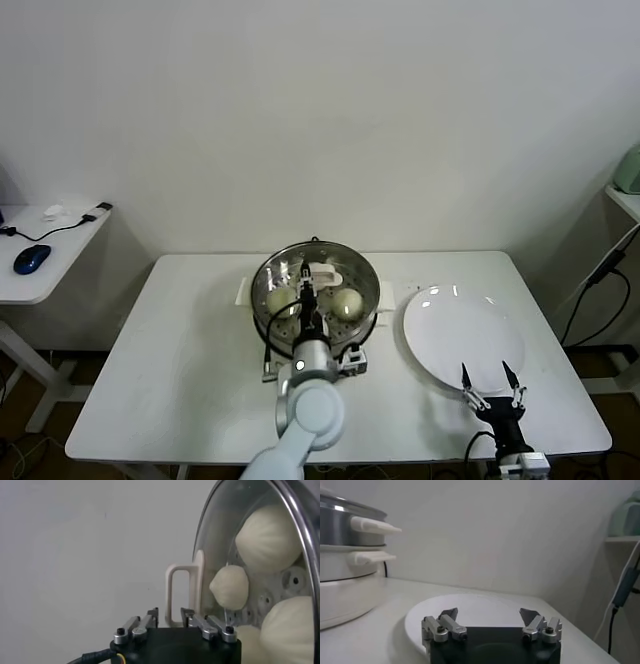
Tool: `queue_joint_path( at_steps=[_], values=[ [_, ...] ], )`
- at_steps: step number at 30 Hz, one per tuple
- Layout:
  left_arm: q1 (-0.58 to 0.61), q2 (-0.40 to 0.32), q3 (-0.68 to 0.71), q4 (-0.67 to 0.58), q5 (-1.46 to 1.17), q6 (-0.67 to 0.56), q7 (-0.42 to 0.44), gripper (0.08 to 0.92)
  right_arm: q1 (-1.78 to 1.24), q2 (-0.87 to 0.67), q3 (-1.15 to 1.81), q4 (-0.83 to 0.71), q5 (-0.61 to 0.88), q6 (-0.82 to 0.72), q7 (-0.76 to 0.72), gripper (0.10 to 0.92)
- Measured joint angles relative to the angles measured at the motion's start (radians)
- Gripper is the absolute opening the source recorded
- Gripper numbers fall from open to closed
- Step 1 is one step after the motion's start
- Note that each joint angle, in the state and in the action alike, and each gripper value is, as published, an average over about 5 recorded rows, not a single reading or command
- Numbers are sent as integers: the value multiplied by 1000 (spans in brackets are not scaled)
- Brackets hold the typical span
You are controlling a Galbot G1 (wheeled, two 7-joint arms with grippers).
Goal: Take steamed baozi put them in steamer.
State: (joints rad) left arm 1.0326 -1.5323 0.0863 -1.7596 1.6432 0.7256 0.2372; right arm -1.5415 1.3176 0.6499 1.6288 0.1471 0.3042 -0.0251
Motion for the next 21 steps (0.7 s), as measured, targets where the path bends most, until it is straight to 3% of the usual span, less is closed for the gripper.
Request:
queue_joint_path(
  at_steps=[13,16,21],
  values=[
    [37,68,8,-142,-104,-14,20,757,-16,-18,-15,36,14,-43,1,823],
    [58,97,-11,-199,-193,-41,-21,809,-14,-18,-17,46,14,-48,-4,823],
    [112,135,-91,-285,-434,-135,-157,822,-8,-19,-22,64,12,-43,-20,823]
  ],
)
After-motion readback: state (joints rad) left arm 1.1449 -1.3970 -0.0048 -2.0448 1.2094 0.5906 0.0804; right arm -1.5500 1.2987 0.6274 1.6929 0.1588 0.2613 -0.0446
